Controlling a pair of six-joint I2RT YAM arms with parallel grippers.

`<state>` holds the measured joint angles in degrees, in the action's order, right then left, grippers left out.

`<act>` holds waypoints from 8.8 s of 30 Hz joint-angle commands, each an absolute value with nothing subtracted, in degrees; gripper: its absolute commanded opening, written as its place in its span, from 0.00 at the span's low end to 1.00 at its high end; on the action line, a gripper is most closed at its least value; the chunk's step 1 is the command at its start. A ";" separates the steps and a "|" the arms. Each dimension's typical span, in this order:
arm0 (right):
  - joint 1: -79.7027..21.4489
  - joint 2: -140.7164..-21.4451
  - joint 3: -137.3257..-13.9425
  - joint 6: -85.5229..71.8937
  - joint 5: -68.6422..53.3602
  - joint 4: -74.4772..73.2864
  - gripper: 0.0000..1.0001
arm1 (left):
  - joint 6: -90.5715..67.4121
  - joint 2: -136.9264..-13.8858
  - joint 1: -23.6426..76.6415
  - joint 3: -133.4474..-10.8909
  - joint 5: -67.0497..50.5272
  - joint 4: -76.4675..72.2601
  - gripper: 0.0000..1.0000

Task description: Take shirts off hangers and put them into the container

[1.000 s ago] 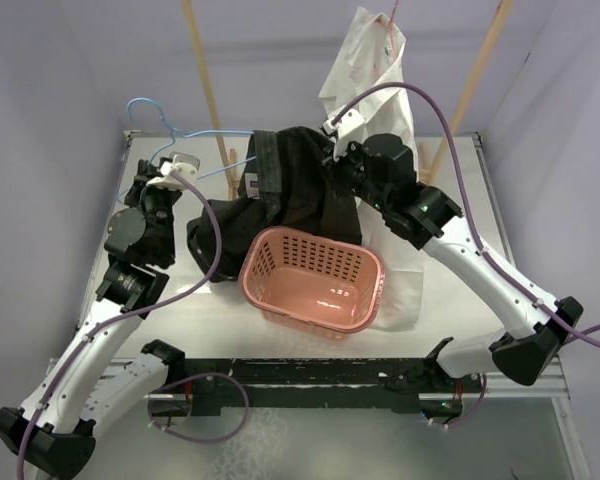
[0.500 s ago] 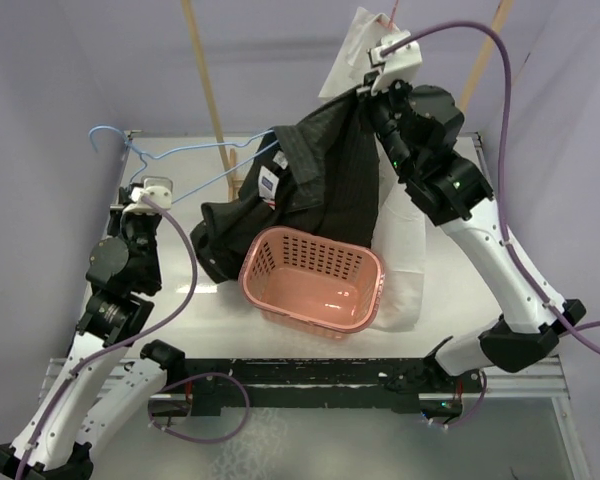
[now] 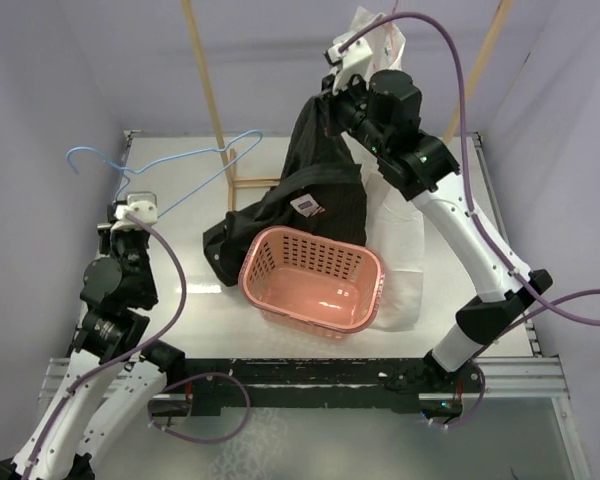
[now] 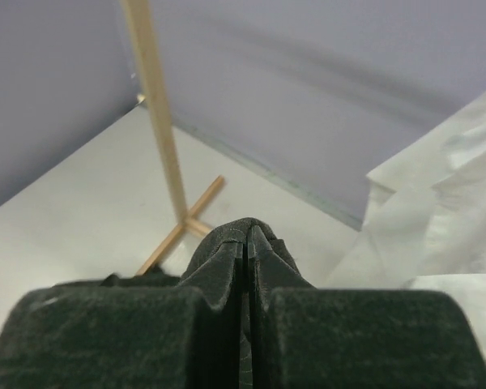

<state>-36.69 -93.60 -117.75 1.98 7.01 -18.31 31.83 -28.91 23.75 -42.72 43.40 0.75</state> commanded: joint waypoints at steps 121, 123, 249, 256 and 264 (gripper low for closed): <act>-45.85 -74.26 -95.69 -8.09 -25.03 -39.25 0.06 | 32.93 -41.91 40.30 -49.24 9.64 9.05 0.00; -45.96 -74.06 -95.69 -8.09 -24.04 -38.90 0.00 | 32.30 -41.80 40.27 -49.25 9.86 9.06 0.00; -32.34 -35.02 -56.77 -13.12 2.25 -15.56 0.70 | -17.56 -84.88 14.66 -62.47 -15.11 -15.04 0.00; -32.30 -35.03 -53.68 -14.63 1.75 -12.63 0.70 | -14.73 -74.33 9.25 -69.13 8.44 14.21 0.00; -32.34 -35.81 -53.18 -15.38 0.37 -11.46 0.69 | -10.85 -48.64 6.50 -66.36 19.97 27.48 0.00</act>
